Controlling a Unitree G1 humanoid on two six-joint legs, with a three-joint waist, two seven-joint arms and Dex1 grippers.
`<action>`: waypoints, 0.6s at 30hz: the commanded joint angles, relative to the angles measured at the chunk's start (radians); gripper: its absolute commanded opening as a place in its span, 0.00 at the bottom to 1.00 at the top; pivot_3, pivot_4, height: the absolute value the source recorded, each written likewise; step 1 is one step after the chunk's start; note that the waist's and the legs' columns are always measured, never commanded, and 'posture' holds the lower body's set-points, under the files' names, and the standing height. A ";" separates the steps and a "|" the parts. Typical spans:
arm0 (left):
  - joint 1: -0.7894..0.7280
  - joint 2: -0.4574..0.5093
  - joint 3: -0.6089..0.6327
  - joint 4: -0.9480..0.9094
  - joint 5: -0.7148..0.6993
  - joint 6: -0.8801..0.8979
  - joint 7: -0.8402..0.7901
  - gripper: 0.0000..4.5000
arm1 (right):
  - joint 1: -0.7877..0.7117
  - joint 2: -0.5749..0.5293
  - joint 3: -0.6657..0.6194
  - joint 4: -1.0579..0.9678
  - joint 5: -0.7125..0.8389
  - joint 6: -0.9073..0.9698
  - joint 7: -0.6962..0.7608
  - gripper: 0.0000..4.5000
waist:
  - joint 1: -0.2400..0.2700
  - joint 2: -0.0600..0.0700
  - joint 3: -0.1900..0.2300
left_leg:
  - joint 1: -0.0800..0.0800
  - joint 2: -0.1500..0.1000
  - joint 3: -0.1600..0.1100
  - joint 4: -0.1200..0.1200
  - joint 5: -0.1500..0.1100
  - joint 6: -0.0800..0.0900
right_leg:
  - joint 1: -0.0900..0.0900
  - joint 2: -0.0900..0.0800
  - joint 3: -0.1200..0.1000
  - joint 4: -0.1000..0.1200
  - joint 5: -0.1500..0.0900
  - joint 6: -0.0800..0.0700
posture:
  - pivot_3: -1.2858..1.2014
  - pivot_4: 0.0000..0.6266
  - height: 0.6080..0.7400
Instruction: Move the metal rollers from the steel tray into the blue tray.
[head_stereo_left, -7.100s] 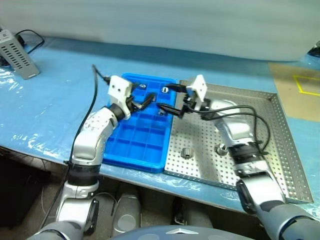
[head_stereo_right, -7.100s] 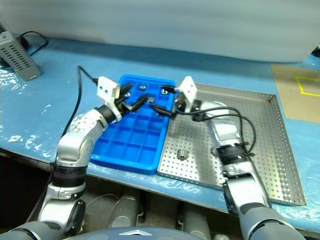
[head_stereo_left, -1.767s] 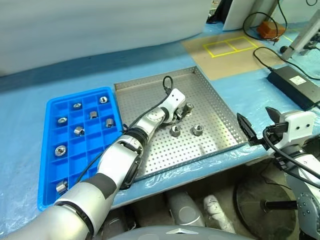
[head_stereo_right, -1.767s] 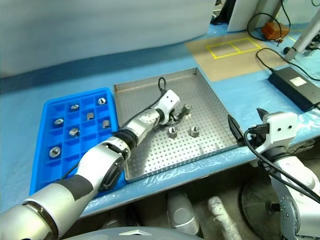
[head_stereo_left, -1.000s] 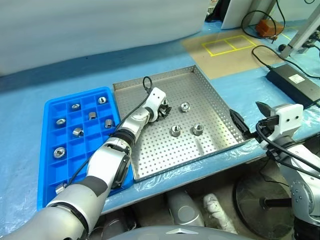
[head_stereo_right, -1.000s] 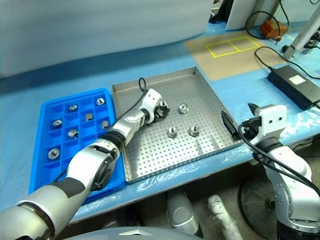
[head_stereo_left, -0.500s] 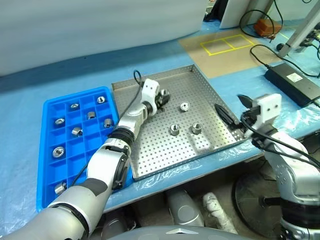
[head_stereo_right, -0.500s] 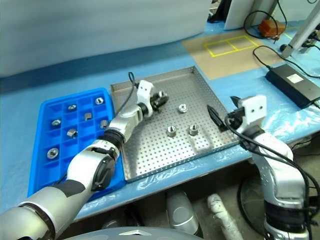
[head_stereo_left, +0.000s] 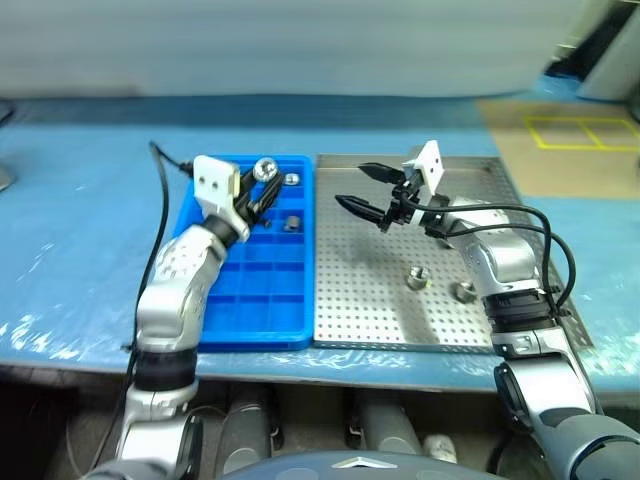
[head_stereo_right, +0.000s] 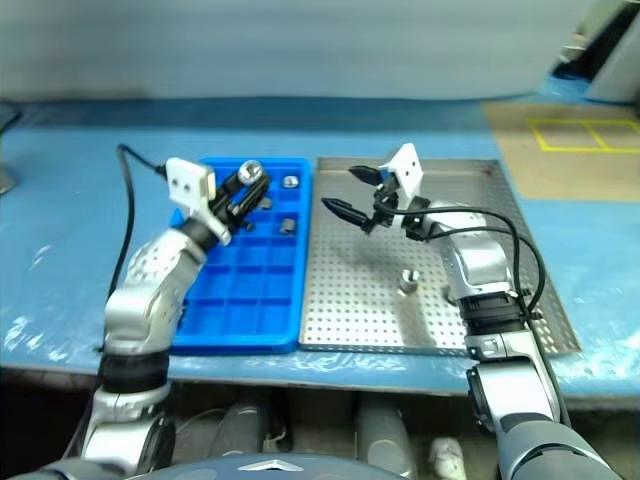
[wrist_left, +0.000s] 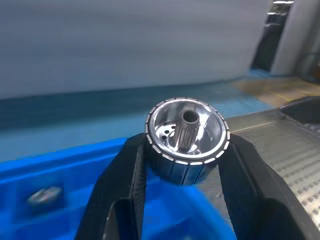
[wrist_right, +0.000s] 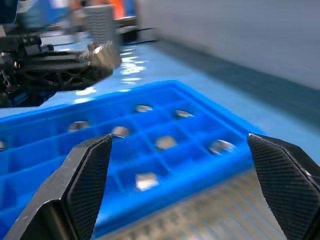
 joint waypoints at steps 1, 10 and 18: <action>0.089 0.020 -0.002 -0.155 -0.025 0.049 0.024 0.38 | -0.065 0.013 0.025 0.095 -0.026 -0.078 0.093 1.00 | 0.045 0.000 0.000 | 0.000 0.000 0.001 0.000 0.000 -0.001 | 0.000 0.000 0.001 0.000 0.000 0.000 | 0.57 0.24 1.00; 0.183 0.048 -0.035 -0.184 -0.012 0.070 0.063 0.38 | -0.138 0.075 0.035 0.252 -0.077 -0.185 0.140 1.00 | 0.095 -0.001 0.001 | 0.004 0.000 0.006 -0.004 0.003 -0.009 | 0.002 0.000 0.008 0.000 0.002 -0.003 | 0.59 0.24 1.00; 0.149 0.099 -0.107 -0.050 0.033 0.082 0.047 0.46 | -0.092 0.059 0.005 0.186 -0.082 -0.168 0.099 1.00 | 0.081 -0.001 0.000 | 0.009 0.004 0.005 -0.018 0.010 -0.019 | -0.003 0.006 0.007 0.000 0.001 -0.004 | 0.56 0.24 1.00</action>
